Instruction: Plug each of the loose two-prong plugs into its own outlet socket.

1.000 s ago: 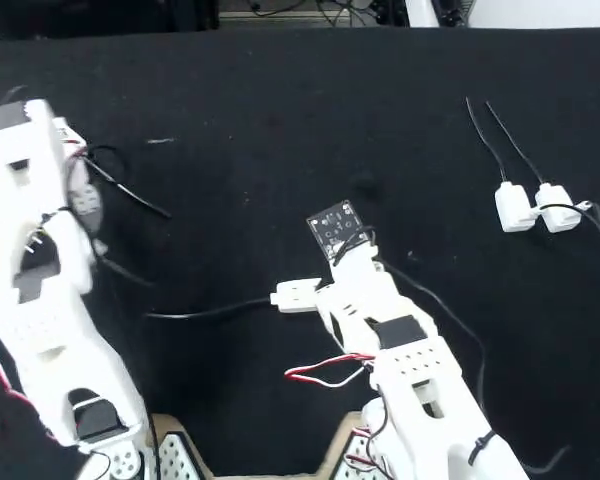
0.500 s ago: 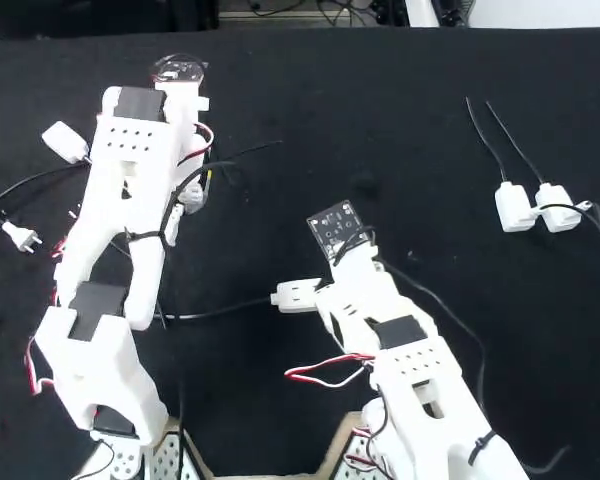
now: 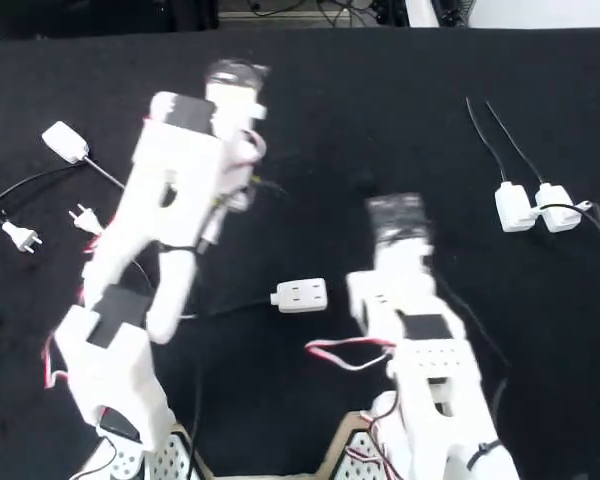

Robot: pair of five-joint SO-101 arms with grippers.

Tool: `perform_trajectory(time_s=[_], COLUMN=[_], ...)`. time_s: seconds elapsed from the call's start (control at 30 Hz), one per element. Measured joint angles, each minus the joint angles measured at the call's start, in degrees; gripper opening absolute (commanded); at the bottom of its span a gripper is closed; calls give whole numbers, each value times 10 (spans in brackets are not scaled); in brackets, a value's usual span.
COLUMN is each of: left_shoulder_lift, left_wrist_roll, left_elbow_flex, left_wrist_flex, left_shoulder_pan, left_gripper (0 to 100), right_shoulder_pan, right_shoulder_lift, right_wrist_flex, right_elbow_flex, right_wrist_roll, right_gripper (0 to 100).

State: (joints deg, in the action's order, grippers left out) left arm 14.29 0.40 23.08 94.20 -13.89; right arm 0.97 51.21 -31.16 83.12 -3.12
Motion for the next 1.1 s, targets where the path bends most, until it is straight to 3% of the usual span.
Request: perform_trajectory(time_s=[0.17,0.37,0.47,0.63,0.87,0.97,1.1], left_shoulder_lift=[0,0,0,0,0,-7,-48], left_wrist_roll=[0,0,0,-1,-1,-2,-37], left_elbow_flex=[-11,-11,-11,4,107,87,-20], left_wrist_flex=[-37,-95,-114,-94,45,57,58], left_shoulder_pan=[-84,-163,-178,-169,-99,-60,-31], left_gripper=[77,200,203,195,195,195,195], right_shoulder_pan=[-77,-82,-82,-82,-82,-53,15], right_shoulder_lift=[0,0,0,0,0,0,0], right_wrist_flex=[0,0,0,0,0,0,0], right_elbow_flex=[-4,-14,-14,-14,-14,-14,-14], right_wrist_roll=[45,48,48,48,48,37,-40], right_gripper=[167,167,167,167,167,167,167])
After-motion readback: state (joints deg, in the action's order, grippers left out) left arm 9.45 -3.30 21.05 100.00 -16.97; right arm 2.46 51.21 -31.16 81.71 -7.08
